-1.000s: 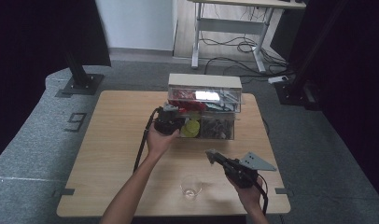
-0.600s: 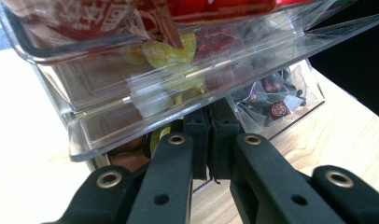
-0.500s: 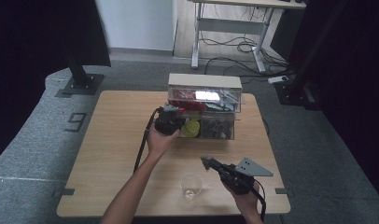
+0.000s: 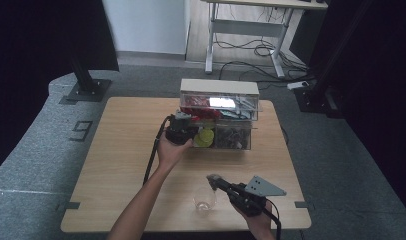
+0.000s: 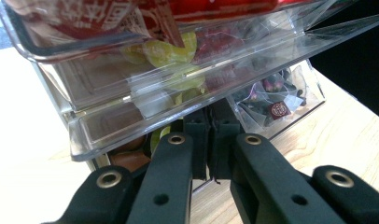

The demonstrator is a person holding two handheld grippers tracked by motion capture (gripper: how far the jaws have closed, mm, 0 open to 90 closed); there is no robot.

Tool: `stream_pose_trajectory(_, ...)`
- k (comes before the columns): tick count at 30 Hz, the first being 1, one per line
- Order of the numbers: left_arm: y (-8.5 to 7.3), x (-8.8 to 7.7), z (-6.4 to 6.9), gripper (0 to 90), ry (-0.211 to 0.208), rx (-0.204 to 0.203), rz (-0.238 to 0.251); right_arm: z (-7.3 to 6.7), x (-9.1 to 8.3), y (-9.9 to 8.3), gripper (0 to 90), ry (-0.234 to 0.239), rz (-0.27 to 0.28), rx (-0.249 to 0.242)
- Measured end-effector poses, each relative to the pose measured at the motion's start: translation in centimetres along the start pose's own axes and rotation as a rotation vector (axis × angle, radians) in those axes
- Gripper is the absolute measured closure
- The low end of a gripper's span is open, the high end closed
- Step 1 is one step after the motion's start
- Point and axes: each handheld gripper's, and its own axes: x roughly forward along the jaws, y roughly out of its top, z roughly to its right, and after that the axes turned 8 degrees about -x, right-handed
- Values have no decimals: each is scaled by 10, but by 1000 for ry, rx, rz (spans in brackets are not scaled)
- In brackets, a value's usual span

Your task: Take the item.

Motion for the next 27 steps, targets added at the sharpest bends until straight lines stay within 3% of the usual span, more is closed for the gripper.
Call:
stream_pose_trajectory(16, 0, -1, 0, 874, 1, -1, 1, -22, 0, -6, 890, 66, -23, -10)
stream_pose_trajectory(27, -1, -2, 0, 873, -1, -1, 3, -24, 10, -18, 888, 89, -72, -3)
